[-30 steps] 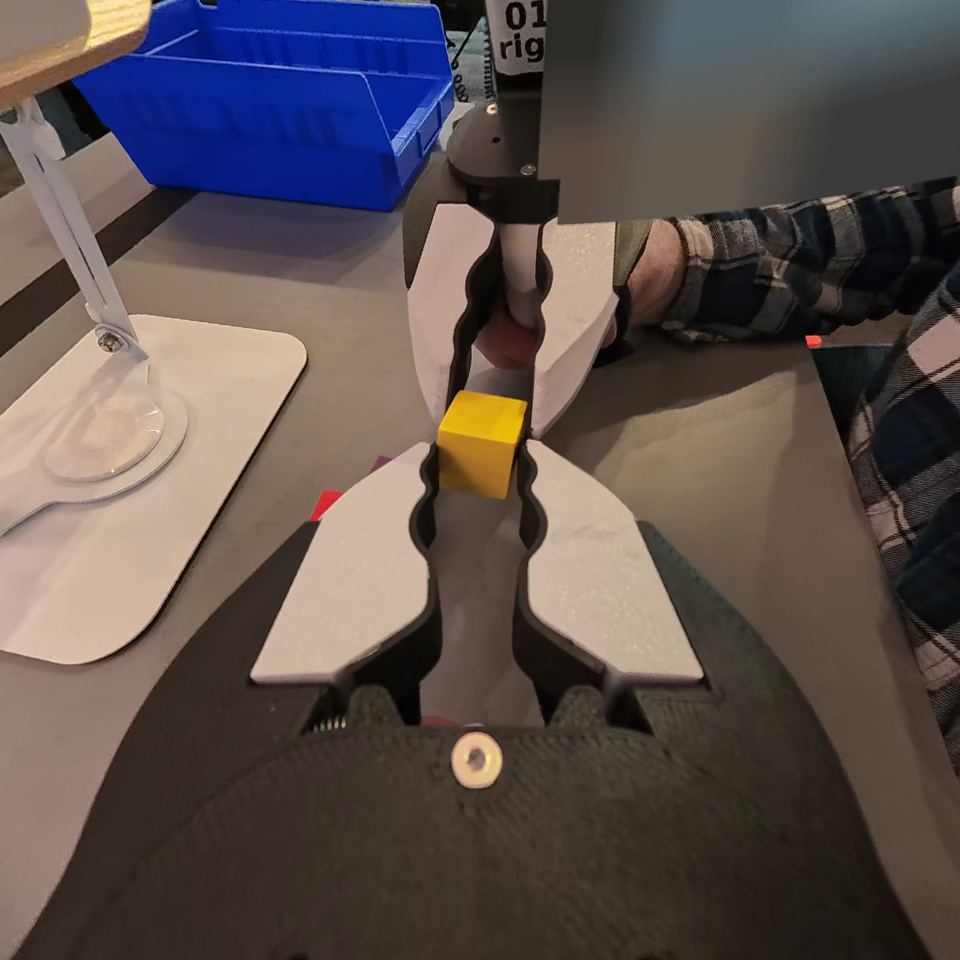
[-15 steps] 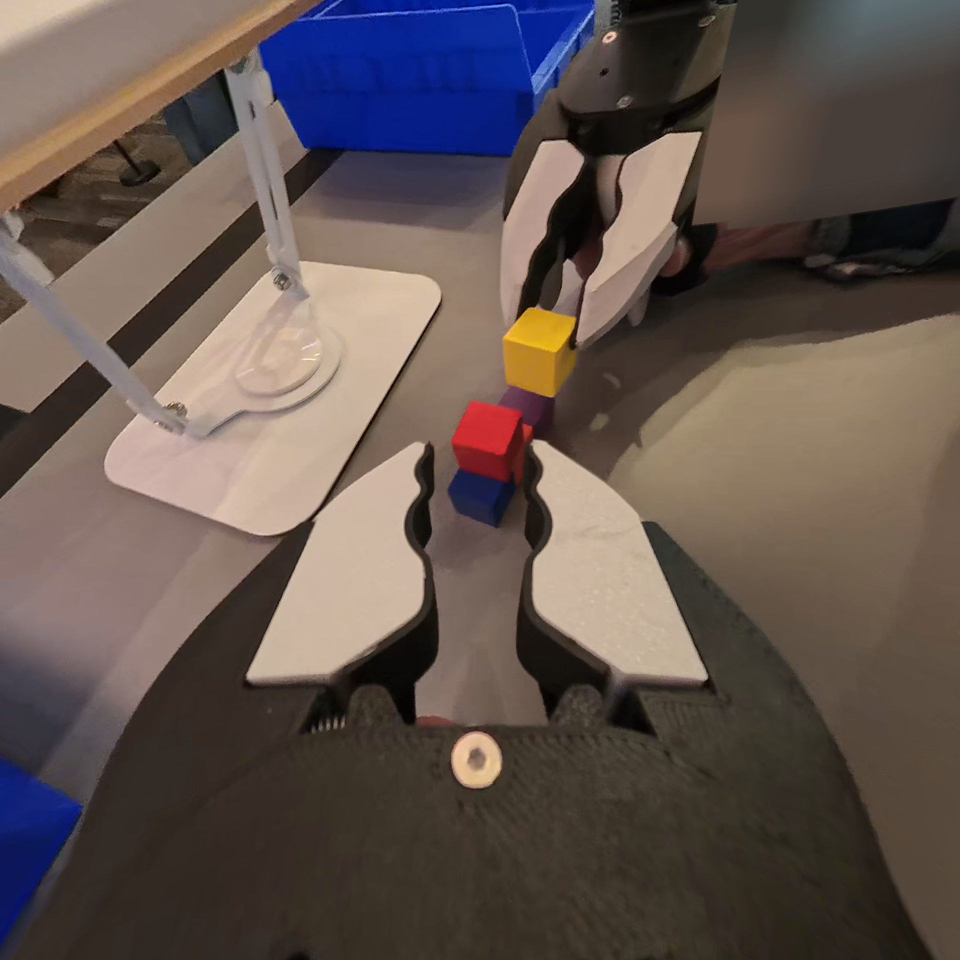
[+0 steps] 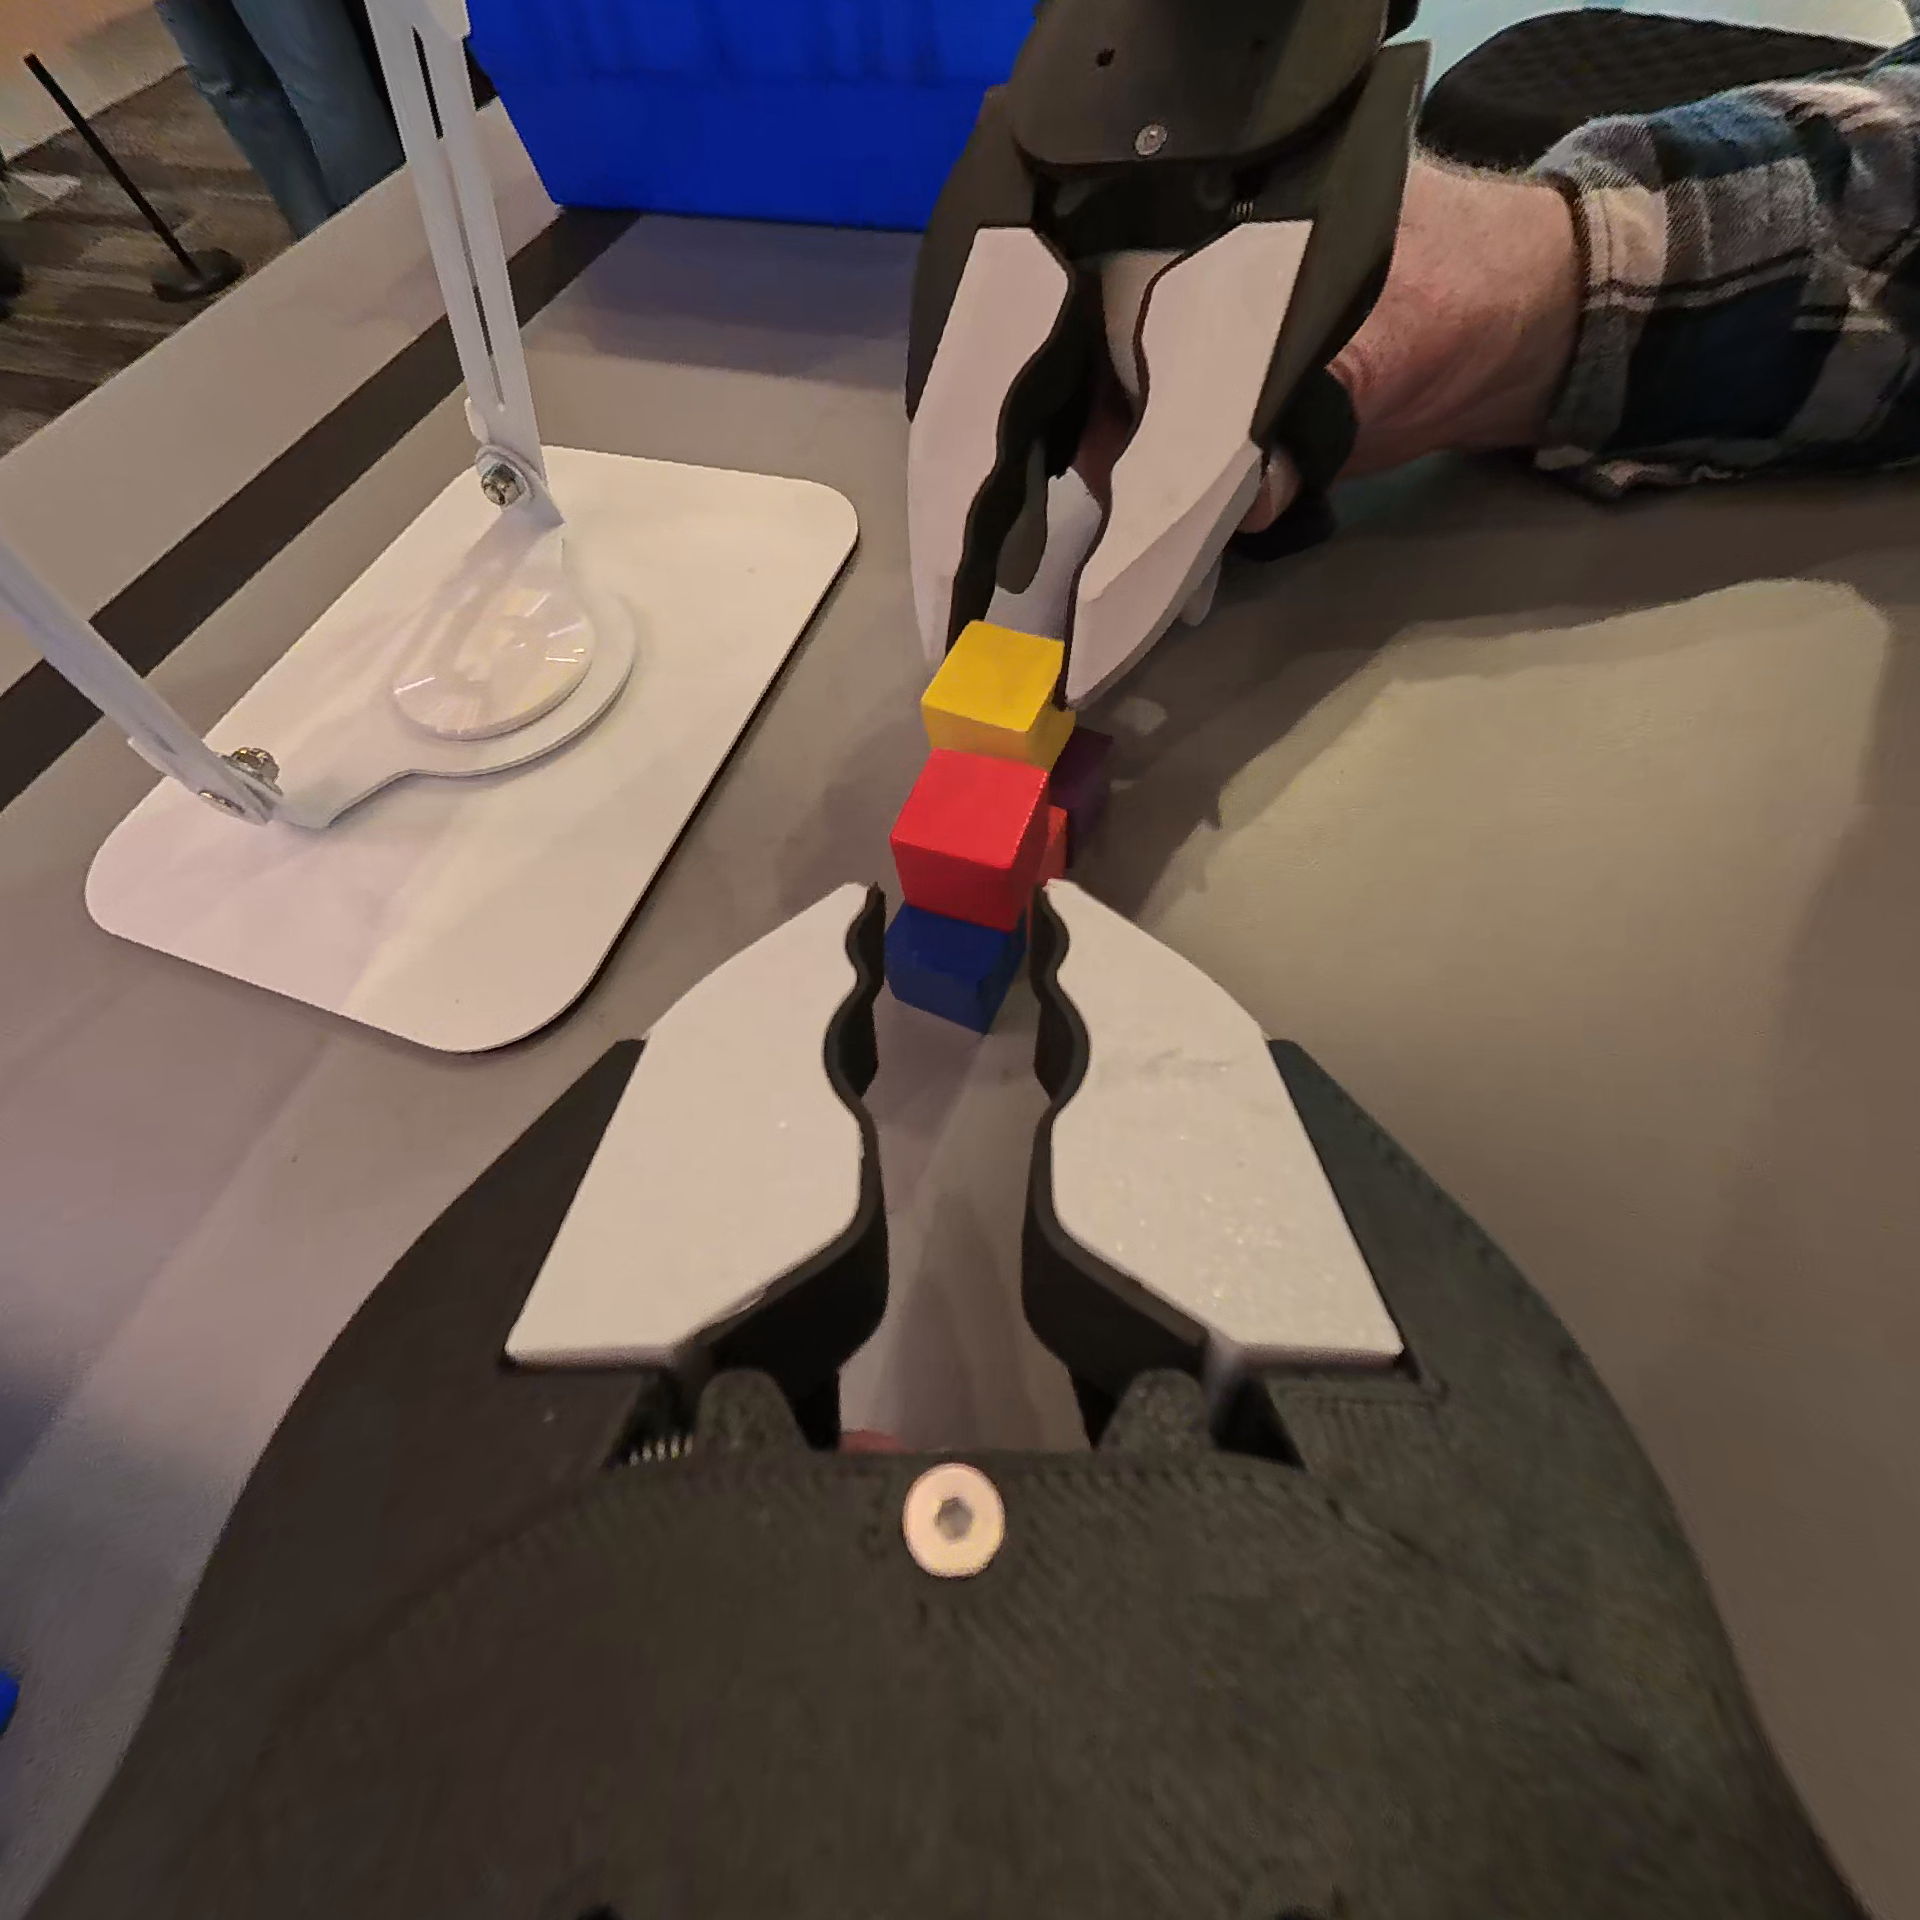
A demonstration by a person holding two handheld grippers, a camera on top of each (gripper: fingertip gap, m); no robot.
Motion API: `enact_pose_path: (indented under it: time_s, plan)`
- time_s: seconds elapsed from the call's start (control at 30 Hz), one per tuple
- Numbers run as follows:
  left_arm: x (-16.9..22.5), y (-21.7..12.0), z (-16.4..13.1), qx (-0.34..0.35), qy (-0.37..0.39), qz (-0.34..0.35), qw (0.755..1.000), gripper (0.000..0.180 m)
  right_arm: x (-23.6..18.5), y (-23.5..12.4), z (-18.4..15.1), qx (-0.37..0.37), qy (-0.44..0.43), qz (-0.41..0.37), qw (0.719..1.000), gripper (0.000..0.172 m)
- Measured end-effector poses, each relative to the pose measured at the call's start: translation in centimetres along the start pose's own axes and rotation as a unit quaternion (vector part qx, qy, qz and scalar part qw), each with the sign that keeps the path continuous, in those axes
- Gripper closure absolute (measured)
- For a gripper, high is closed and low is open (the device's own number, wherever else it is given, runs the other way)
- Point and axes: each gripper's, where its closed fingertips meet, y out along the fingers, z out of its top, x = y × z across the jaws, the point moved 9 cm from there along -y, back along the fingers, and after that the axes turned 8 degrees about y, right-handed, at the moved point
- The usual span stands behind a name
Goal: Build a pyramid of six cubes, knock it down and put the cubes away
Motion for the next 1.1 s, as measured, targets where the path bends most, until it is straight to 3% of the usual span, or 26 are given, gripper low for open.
enact_pose_path:
  time_s: [0.57, 0.8, 1.1]
  plan:
    - [0.5, 1.3, -0.1, -0.013, 0.009, -0.011, 1.0, 0.157, -0.5, 0.7, -0.1, -0.023, -0.016, -0.003, 1.0, 0.145]
    - [0.5, 1.4, -0.2, -0.012, 0.006, -0.012, 1.0, 0.156, -0.5, 0.4, 0.0, -0.01, -0.019, -0.005, 1.0, 0.134]
    - [0.5, 1.4, -0.2, -0.014, 0.008, -0.013, 1.0, 0.156, -0.5, -0.5, -0.3, -0.003, -0.014, -0.008, 1.0, 0.145]
